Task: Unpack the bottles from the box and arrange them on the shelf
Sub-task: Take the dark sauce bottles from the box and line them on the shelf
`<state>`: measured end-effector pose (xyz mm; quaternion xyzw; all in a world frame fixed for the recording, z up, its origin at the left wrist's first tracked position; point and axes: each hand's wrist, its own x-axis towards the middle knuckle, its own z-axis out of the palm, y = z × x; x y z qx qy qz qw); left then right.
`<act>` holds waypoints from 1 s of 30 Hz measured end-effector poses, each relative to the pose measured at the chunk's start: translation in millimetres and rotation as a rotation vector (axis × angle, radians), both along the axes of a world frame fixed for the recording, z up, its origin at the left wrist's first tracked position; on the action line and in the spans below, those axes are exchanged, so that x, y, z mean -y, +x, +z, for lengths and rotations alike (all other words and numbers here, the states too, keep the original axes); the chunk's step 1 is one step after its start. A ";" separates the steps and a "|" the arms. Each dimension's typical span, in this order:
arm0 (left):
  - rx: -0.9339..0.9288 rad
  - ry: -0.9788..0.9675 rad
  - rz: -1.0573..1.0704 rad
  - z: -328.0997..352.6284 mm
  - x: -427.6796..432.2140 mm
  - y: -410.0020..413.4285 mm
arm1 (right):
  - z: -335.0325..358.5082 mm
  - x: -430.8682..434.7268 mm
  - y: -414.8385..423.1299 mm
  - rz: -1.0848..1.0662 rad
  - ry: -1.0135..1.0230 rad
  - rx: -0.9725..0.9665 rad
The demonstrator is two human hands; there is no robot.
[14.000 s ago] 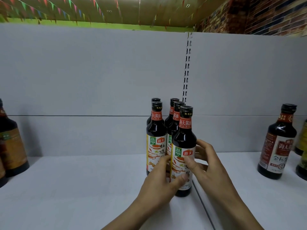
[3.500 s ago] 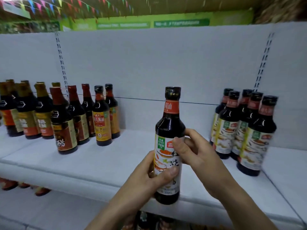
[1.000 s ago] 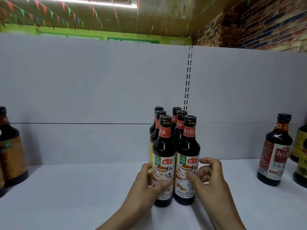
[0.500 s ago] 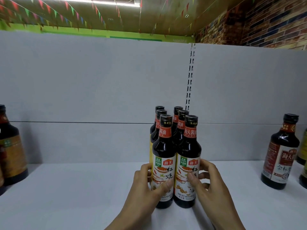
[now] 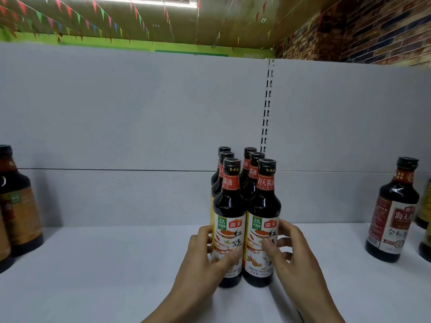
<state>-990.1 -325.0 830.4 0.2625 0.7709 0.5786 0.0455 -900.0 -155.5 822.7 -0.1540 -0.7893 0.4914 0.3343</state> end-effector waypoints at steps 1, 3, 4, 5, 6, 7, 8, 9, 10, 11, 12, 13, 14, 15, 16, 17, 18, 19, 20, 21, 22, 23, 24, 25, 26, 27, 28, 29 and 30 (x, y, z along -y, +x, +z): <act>0.001 0.000 -0.004 0.1 0.2 0.2 | -0.1 0.0 0.0 -0.001 0.002 0.000; 0.002 0.000 -0.011 0.3 0.9 0.7 | 0.5 0.5 0.2 -0.005 0.004 -0.001; 0.000 -0.001 -0.015 0.3 1.2 0.8 | 0.7 0.8 0.5 -0.008 0.006 -0.005; -0.002 -0.004 -0.019 0.1 1.4 0.8 | 0.9 1.2 0.7 -0.011 0.010 -0.008; -0.004 -0.004 -0.024 0.0 1.5 1.0 | 1.0 1.6 1.3 -0.015 0.014 -0.009; -0.006 -0.003 -0.029 -0.5 1.6 0.8 | 1.0 2.0 1.8 -0.017 0.019 -0.007; -0.007 -0.001 -0.035 -0.8 2.2 0.9 | 0.8 2.3 2.2 -0.019 0.023 -0.003; -0.006 0.001 -0.040 -1.2 2.6 1.0 | 0.6 2.4 2.5 -0.018 0.026 0.002; -0.005 0.004 -0.043 -1.4 3.2 1.1 | 0.3 2.2 2.6 -0.018 0.030 0.007; -0.005 0.007 -0.044 -1.9 3.4 1.2 | 0.1 1.9 2.4 -0.017 0.033 0.009; -0.005 0.008 -0.045 -2.0 3.8 1.2 | 0.1 1.8 2.2 -0.016 0.034 0.009; -0.006 0.009 -0.045 -1.9 3.9 1.3 | 0.6 2.1 2.0 -0.013 0.032 0.008; -0.008 0.008 -0.044 -1.8 4.0 1.5 | 1.0 2.5 2.0 -0.008 0.028 0.007; -0.010 0.007 -0.043 -1.9 3.8 1.5 | 1.6 3.0 2.3 -0.001 0.023 0.005; -0.012 0.005 -0.042 -2.3 3.5 1.4 | 2.2 3.4 2.9 0.005 0.018 0.003; -0.014 0.004 -0.041 -3.0 3.2 1.1 | 2.5 3.7 3.3 0.009 0.018 0.000; -0.014 0.003 -0.042 -3.2 3.3 1.0 | 2.7 4.1 3.6 0.009 0.017 -0.001; -0.013 0.002 -0.044 -3.5 3.3 0.9 | 2.7 4.3 3.9 0.009 0.016 -0.003; -0.012 0.001 -0.046 -3.4 3.3 0.7 | 2.8 4.5 4.0 0.009 0.016 -0.001; -0.012 0.000 -0.047 -3.4 3.4 0.6 | 2.6 4.5 3.9 0.009 0.020 0.002; -0.010 -0.002 -0.046 -3.2 3.3 0.2 | 2.4 4.4 4.0 0.009 0.025 0.005; -0.007 -0.004 -0.044 -3.4 3.3 -0.2 | 2.3 4.3 4.0 0.010 0.030 0.007; -0.004 -0.005 -0.044 -3.5 3.4 -0.5 | 2.2 4.2 4.0 0.010 0.032 0.008; -0.005 -0.006 -0.046 -3.6 3.4 -0.8 | 2.0 4.2 4.3 0.010 0.033 0.011; -0.009 -0.007 -0.049 -3.8 3.6 -1.1 | 2.0 4.2 4.5 0.009 0.036 0.016; -0.013 -0.008 -0.054 -4.2 3.7 -1.1 | 1.9 4.3 4.5 0.010 0.038 0.021; -0.018 -0.008 -0.059 -4.4 3.8 -1.0 | 2.1 4.8 4.6 0.011 0.039 0.025; -0.022 -0.007 -0.063 -4.7 3.9 -0.9 | 2.1 5.1 4.6 0.012 0.041 0.028; -0.026 -0.006 -0.065 -5.1 4.5 -1.2 | 2.1 5.6 4.4 0.012 0.044 0.029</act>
